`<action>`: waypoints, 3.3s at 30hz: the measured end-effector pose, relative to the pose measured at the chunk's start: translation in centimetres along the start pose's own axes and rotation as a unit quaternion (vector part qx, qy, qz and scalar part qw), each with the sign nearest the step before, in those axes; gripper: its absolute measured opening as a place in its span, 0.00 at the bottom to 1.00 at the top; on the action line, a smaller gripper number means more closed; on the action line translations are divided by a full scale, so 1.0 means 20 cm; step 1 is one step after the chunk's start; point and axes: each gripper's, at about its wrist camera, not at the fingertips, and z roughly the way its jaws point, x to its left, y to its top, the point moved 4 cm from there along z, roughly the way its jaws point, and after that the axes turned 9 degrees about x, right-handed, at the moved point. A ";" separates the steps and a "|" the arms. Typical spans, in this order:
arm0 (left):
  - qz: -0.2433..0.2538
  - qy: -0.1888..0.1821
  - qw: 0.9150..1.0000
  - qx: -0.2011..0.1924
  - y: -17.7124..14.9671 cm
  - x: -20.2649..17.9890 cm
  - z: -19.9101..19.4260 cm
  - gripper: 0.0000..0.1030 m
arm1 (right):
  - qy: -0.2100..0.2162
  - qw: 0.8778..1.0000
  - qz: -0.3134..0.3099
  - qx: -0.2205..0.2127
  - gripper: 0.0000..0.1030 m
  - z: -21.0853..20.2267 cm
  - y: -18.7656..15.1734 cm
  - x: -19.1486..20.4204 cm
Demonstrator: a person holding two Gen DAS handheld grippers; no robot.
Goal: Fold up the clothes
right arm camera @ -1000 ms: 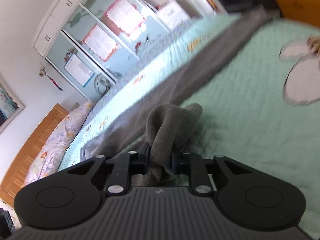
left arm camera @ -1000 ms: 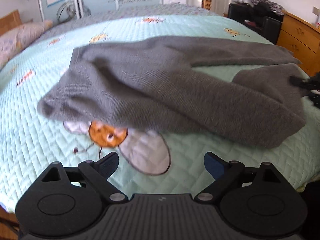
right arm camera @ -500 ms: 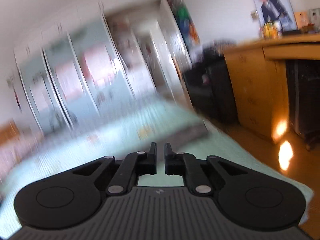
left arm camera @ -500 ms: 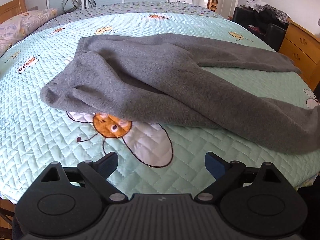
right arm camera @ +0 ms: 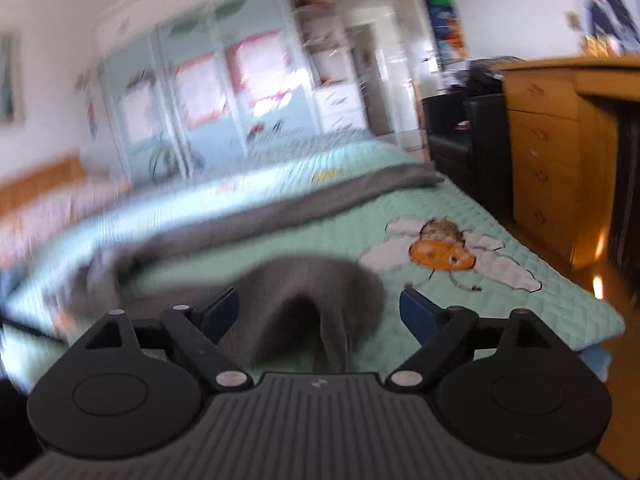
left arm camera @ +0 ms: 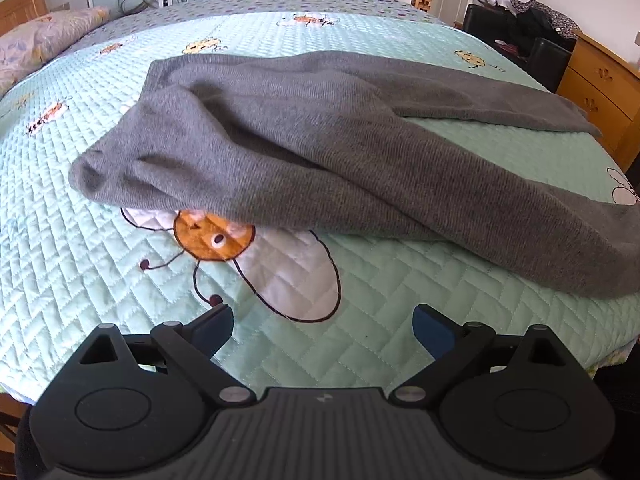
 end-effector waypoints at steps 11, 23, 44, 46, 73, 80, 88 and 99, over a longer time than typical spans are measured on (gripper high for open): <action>-0.032 0.005 0.999 0.007 0.00 0.10 0.01 0.94 | -0.068 0.986 -0.145 0.036 0.57 0.24 -0.03 0.21; -0.048 0.004 0.999 0.018 -0.01 0.14 0.03 0.96 | 0.047 0.996 -0.017 -0.073 0.11 -0.12 0.35 0.30; -0.032 -0.017 0.999 0.027 -0.02 0.14 0.03 0.99 | -0.051 0.981 0.183 0.031 0.46 0.11 0.33 -0.35; -0.019 -0.012 0.999 0.029 -0.03 0.11 0.04 0.99 | -0.040 0.981 0.185 0.040 0.59 0.11 0.26 -0.36; 0.005 -0.009 0.999 0.045 -0.04 0.03 0.05 0.99 | 0.283 0.878 0.384 -0.048 0.08 -0.18 0.52 -0.37; 0.007 -0.023 0.999 0.045 -0.04 0.03 0.05 0.99 | 0.110 0.920 0.370 -0.069 0.03 -0.22 0.70 -0.73; 0.000 -0.031 0.999 0.042 -0.03 0.04 0.04 0.99 | 0.040 0.941 0.335 -0.022 0.26 -0.08 0.34 -0.72; -0.099 -0.022 0.995 -0.010 0.03 0.28 -0.04 0.99 | 0.197 0.893 0.405 0.004 0.59 0.01 0.04 -0.43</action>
